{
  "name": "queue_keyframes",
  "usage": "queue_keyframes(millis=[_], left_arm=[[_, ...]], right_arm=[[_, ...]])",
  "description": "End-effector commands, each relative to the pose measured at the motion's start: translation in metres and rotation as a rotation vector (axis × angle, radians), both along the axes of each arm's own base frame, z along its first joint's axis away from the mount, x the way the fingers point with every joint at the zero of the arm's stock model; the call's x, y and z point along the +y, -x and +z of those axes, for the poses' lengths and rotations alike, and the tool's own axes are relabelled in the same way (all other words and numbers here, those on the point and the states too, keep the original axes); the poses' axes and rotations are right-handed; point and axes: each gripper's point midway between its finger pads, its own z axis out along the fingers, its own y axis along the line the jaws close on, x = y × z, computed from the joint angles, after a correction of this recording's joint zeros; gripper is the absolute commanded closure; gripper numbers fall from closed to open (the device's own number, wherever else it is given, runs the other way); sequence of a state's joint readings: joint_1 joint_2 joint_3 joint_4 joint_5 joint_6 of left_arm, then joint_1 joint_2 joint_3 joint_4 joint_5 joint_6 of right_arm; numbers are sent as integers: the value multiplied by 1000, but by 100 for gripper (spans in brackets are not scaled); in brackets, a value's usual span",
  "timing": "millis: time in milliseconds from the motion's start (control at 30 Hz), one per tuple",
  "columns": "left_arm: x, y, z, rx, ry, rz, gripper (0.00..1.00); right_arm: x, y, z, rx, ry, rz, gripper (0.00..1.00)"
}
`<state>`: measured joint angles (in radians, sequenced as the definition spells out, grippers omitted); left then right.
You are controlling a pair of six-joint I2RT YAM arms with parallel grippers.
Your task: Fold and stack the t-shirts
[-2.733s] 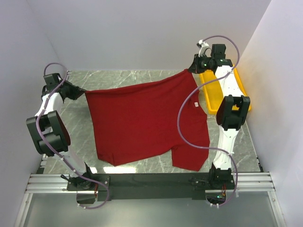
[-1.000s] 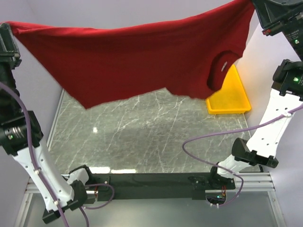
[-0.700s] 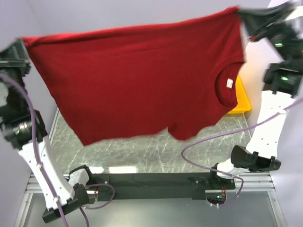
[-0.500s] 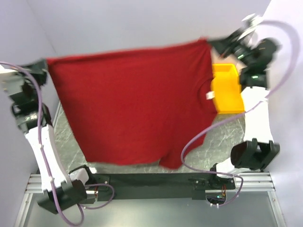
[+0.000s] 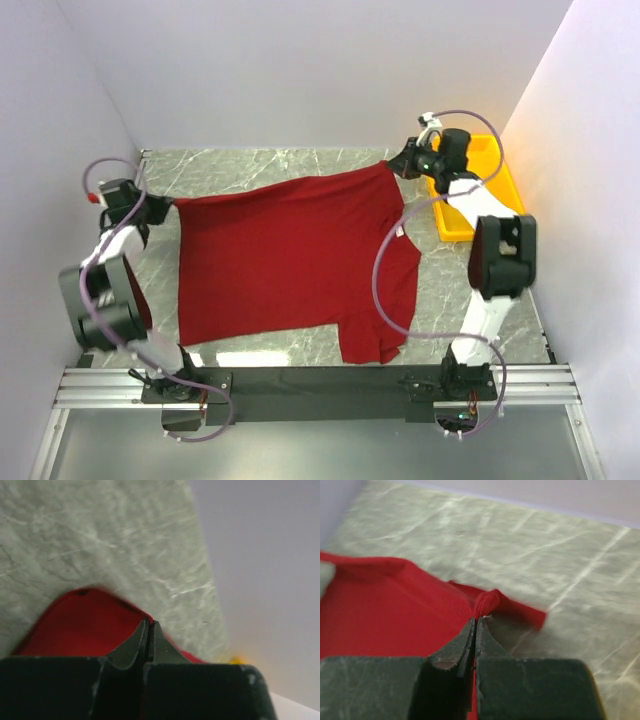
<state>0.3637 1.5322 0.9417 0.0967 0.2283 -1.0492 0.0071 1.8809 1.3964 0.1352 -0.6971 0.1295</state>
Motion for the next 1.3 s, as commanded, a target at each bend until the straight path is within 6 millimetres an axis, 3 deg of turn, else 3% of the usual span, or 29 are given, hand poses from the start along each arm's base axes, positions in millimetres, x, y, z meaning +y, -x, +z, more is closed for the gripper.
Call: queue_keyframes(millis=[0, 33, 67, 100, 167, 200, 367, 500, 867, 1067, 1267], left_arm=[[7, -36, 1, -52, -67, -22, 99], [8, -40, -6, -40, -64, -19, 99], [9, -47, -5, -42, -70, -12, 99], [10, -51, -18, -16, -59, -10, 99], [13, -60, -20, -6, -47, -6, 99], [13, -64, -31, 15, -37, -7, 99], [15, -83, -44, 36, 4, -21, 99], [14, -94, -58, 48, 39, -22, 99], [29, -119, -61, 82, 66, 27, 99], [22, -132, -61, 55, 75, -30, 99], [18, -133, -64, 56, 68, -75, 99]], right_arm=[[-9, -44, 6, -51, 89, -126, 100], [-11, -56, 13, -64, 94, -147, 100], [-11, -63, -4, -31, 99, -153, 100], [-9, -66, -11, -5, 107, -164, 100], [-14, -85, -15, 7, 120, -217, 100], [-14, -86, -24, 45, 133, -227, 100], [-17, -108, -27, 65, 120, -264, 100], [-17, -110, -29, 86, 107, -258, 100], [-19, -104, -25, 101, 27, -215, 100], [-19, -99, -19, 93, -20, -181, 100], [-9, -92, -12, 96, -60, -124, 100]])
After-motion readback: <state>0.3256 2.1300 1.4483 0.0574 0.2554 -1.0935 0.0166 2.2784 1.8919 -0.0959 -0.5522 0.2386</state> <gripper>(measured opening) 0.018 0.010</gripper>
